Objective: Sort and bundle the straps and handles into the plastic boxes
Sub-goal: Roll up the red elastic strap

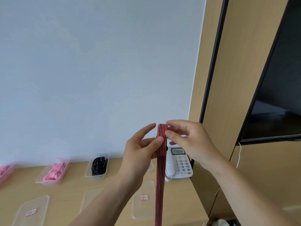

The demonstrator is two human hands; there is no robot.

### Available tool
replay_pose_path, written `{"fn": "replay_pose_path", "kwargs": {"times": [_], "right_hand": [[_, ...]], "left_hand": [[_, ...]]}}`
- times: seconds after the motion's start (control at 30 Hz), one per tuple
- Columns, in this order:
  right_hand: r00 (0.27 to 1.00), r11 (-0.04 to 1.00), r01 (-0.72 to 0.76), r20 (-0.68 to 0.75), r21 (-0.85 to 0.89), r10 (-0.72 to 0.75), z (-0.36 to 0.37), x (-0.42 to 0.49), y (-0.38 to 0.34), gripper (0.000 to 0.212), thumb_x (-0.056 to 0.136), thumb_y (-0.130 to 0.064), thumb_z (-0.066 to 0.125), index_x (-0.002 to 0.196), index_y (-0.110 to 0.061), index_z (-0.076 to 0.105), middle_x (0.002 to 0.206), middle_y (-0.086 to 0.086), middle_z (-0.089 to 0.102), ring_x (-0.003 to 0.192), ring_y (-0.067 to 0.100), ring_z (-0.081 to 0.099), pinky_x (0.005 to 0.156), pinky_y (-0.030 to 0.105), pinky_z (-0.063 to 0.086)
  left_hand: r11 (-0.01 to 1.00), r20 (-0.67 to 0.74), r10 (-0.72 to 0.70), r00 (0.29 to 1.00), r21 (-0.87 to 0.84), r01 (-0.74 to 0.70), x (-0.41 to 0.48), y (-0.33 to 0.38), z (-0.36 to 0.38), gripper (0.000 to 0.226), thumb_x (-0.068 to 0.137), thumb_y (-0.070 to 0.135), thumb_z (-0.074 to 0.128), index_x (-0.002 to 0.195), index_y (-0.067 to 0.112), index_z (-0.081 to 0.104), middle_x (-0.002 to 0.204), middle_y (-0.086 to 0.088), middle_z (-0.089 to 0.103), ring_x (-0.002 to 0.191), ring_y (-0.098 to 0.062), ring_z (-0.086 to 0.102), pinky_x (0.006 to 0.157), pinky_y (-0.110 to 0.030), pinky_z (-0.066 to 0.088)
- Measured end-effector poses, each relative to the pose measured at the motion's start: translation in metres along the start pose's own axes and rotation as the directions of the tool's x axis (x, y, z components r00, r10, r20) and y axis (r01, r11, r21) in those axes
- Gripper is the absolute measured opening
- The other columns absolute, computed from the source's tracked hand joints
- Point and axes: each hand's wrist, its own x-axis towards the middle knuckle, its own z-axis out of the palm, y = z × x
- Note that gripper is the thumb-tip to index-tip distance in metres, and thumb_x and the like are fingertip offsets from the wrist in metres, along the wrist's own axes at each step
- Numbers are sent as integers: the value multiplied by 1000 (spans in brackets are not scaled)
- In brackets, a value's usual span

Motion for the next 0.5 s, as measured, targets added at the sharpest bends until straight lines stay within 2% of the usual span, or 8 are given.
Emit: {"fn": "replay_pose_path", "kwargs": {"times": [0.07, 0.27, 0.37, 0.5], "right_hand": [[999, 1000, 26, 18, 6, -26, 2, -1, 1, 27, 93, -15, 72, 119, -19, 75, 101, -7, 78, 93, 15, 73, 75, 32, 62], [997, 990, -14, 73, 137, 4, 3, 0, -2, 21, 90, -6, 74, 105, -20, 78, 95, 2, 79, 88, 21, 76, 75, 32, 63], [998, 988, 2, 54, 152, -11, 5, 2, -6, 28, 87, -1, 76, 93, -28, 77, 88, 2, 79, 83, 22, 77, 74, 29, 62], [999, 987, -13, 50, 163, 4, 6, 3, -7, 28, 86, -1, 76, 99, -25, 76, 89, 3, 80, 83, 23, 77, 76, 30, 63]], "left_hand": [[1000, -7, 16, 1000, 7, -16, -1, 0, 0, 37, 96, 5, 69, 131, 20, 67, 89, -11, 81, 79, -18, 78, 69, -20, 59], [998, 3, 30, 1000, 57, -30, -3, 0, -2, 39, 97, 3, 67, 134, 17, 67, 92, -11, 82, 76, -14, 76, 71, -22, 59], [997, 16, 22, 1000, 73, -23, -2, -1, -3, 39, 99, 3, 65, 136, 17, 67, 92, -6, 82, 79, -11, 76, 72, -20, 59], [997, 22, 23, 1000, 79, -24, -2, -1, -3, 40, 100, 2, 63, 138, 15, 65, 87, -2, 80, 80, -11, 75, 74, -21, 59]]}}
